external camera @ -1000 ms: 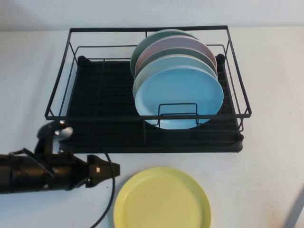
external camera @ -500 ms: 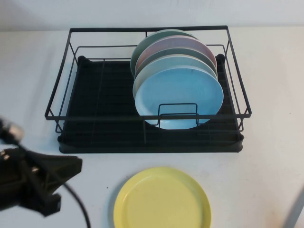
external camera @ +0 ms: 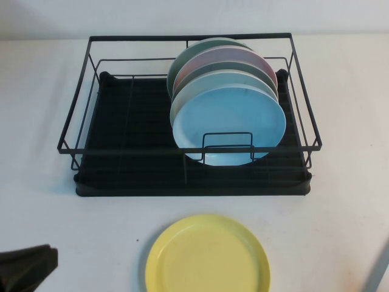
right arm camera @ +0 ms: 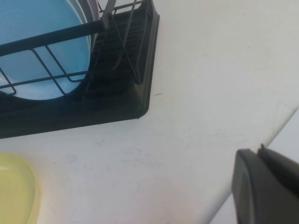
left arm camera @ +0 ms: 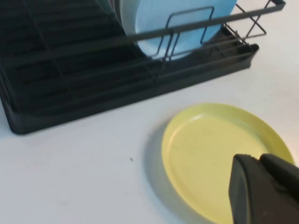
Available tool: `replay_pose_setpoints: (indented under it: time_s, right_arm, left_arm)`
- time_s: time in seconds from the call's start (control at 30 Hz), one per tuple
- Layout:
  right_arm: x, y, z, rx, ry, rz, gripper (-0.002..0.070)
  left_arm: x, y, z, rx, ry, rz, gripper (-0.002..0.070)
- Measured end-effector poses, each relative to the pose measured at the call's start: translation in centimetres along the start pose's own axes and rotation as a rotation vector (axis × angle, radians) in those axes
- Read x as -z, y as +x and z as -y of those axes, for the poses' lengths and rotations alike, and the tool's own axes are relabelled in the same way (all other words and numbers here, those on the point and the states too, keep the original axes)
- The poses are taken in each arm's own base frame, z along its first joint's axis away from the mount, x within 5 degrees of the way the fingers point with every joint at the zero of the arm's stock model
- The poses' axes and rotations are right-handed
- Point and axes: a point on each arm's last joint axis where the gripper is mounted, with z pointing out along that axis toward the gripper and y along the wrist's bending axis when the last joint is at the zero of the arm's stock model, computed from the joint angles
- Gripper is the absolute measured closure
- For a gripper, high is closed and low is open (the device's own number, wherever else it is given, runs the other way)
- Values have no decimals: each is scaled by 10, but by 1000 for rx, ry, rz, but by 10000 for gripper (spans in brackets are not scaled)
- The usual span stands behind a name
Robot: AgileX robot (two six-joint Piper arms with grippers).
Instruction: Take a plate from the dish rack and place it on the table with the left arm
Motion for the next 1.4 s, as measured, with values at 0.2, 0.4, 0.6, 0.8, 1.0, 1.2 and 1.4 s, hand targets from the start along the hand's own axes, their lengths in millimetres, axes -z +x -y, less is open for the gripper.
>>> replay_pose_setpoints:
  time_s: [0.2,0.4,0.6,0.8,1.0,1.2,1.4]
  right_arm:
    - [0,0,0,0,0,0,694]
    - [0,0,0,0,0,0,694]
    - [0,0,0,0,0,0,694]
    - [0,0,0,0,0,0,694]
    - [0,0,0,0,0,0,694]
    - [0,0,0,0,0,0,694]
    - [0,0,0,0,0,0,694]
  left_arm:
    - [2,13,10,88,103,-142,675]
    - [6,23,21,115,214,-258,675]
    - [7,26,18,86,176,-288,675]
    - [-1,14,5,61,54,-105,675]
    - [-6,10,-26,-33,-277,183,675]
    - [-21,42,-45,79,-441,393,676]
    - [-33,94,-44,155,-440,396,676]
